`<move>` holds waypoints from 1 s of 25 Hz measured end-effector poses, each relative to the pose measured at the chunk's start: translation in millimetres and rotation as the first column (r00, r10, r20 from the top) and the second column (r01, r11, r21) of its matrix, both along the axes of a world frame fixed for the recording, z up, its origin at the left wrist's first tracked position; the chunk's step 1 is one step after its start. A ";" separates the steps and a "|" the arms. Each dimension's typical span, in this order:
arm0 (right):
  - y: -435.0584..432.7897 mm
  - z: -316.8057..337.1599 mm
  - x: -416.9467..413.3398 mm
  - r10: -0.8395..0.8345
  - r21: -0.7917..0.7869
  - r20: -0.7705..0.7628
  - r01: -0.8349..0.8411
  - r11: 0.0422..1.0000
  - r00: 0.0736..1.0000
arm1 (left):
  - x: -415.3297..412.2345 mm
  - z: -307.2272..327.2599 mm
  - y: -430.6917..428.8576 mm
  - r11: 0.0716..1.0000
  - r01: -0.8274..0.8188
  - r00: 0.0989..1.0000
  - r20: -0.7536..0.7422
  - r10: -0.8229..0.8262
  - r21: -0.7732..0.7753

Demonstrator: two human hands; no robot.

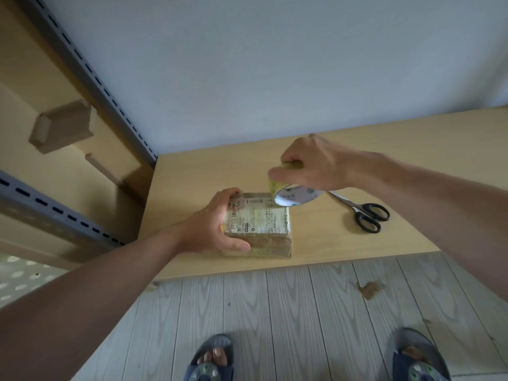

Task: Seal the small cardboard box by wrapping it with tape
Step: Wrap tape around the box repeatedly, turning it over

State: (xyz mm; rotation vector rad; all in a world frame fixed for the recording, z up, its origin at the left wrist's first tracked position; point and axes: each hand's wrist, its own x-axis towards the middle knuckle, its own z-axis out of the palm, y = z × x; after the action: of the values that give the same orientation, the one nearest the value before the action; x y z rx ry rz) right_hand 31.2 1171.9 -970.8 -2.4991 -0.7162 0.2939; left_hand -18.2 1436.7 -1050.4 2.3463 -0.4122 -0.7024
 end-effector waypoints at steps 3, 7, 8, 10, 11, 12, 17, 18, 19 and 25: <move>-24.4 -4.7 -4.0 -0.037 -0.147 0.052 0.044 0.988 0.998 | 2.8 0.7 -4.7 1.000 -0.007 1.000 -0.008 0.007 0.023; -41.7 -35.8 -16.7 -0.108 -0.276 0.015 0.108 0.955 0.994 | 3.8 2.6 -9.2 0.996 0.023 0.999 0.041 -0.026 0.082; -42.4 -45.2 -17.8 -0.116 -0.273 -0.001 0.111 0.956 0.993 | 4.0 3.3 -8.6 0.996 0.025 0.999 0.037 -0.028 0.080; -42.3 -59.5 -17.6 -0.124 -0.265 0.004 0.120 0.957 0.992 | 4.5 4.6 -7.9 0.997 0.027 0.999 0.036 -0.030 0.066; -41.7 -63.1 -17.1 -0.119 -0.270 0.011 0.117 0.956 0.993 | 3.7 5.1 -8.9 0.998 0.028 0.999 0.045 -0.031 0.062; -41.2 -64.4 -16.7 -0.114 -0.277 0.015 0.114 0.954 0.993 | 3.0 5.1 -10.0 0.998 0.025 0.998 0.053 -0.028 0.059; -35.1 -61.2 -18.2 -0.126 -0.311 0.020 0.126 0.942 0.992 | 9.2 19.4 -14.1 0.978 0.087 0.994 0.055 -0.099 0.189; -32.8 -61.4 -18.9 -0.131 -0.321 0.028 0.133 0.938 0.991 | 11.0 24.6 -20.2 0.943 0.142 0.983 0.070 -0.171 0.301; -29.7 -61.3 -19.7 -0.126 -0.331 0.039 0.132 0.935 0.991 | 10.5 29.1 -29.1 0.891 0.190 0.965 0.088 -0.247 0.411; -27.7 -61.7 -21.6 -0.126 -0.333 0.100 0.152 0.931 0.987 | 9.2 28.9 -107.9 0.788 0.296 0.896 0.129 -0.425 0.540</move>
State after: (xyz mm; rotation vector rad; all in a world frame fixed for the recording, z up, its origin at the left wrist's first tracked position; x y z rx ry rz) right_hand 9.6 1144.2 -1032.5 -2.8877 -0.5502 0.2916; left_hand -9.0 1328.8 -1021.5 2.9141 -0.9079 -0.7694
